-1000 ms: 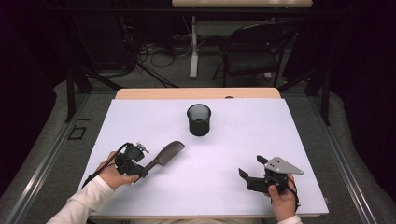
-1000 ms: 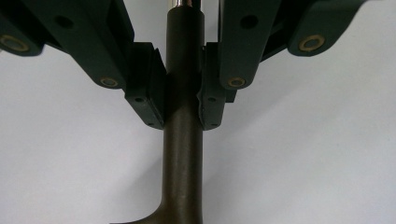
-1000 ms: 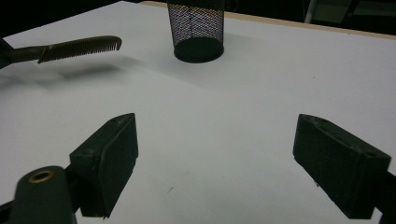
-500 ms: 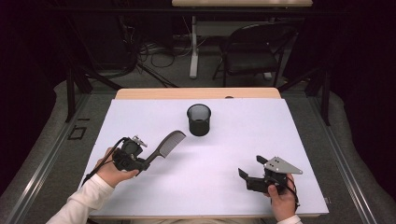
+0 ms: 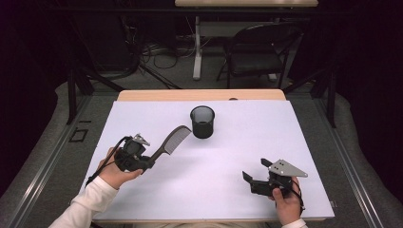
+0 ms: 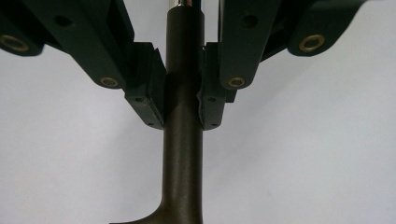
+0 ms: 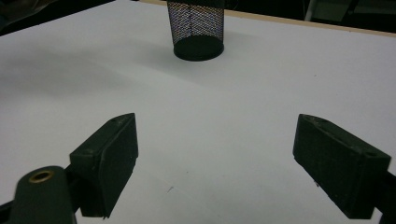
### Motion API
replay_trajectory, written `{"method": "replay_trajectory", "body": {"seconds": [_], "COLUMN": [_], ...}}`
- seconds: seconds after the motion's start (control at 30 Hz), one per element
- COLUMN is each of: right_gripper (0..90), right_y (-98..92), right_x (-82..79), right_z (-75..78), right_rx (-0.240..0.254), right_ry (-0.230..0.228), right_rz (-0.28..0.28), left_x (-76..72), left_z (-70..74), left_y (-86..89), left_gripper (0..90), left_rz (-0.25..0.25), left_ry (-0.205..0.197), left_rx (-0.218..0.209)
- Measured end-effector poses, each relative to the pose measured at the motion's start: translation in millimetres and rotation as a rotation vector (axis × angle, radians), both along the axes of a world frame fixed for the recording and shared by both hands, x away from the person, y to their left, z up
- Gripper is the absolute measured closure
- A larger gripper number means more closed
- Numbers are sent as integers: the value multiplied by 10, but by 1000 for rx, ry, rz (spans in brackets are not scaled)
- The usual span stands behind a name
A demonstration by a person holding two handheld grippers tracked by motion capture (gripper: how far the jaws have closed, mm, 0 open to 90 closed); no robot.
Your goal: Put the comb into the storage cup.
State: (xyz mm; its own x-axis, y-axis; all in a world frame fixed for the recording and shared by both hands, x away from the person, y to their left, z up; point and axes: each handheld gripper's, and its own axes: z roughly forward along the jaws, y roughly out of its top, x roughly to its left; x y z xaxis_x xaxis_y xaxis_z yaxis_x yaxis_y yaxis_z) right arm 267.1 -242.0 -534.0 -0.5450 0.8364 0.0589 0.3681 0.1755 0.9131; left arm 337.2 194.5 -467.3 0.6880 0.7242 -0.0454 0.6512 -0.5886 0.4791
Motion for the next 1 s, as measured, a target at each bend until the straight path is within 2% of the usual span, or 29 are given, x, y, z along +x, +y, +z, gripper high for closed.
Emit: {"method": "replay_trajectory", "body": {"seconds": [0.13,0.5,1.0], "right_gripper": [141,141,141], "right_y": [-1,-2,1], "right_x": [-1,-2,11], "right_z": [1,1,-13], "right_rx": [-3,-6,-4], "right_ry": [3,4,2], "right_rz": [1,2,-6], "left_x": [-2,-11,-11], "left_z": [35,92,173], "left_y": [-12,-100,-234], "left_gripper": [726,726,726], "left_rz": [6,-4,0], "left_ry": [-35,-79,-159], "left_rx": [-28,-63,-143]}}
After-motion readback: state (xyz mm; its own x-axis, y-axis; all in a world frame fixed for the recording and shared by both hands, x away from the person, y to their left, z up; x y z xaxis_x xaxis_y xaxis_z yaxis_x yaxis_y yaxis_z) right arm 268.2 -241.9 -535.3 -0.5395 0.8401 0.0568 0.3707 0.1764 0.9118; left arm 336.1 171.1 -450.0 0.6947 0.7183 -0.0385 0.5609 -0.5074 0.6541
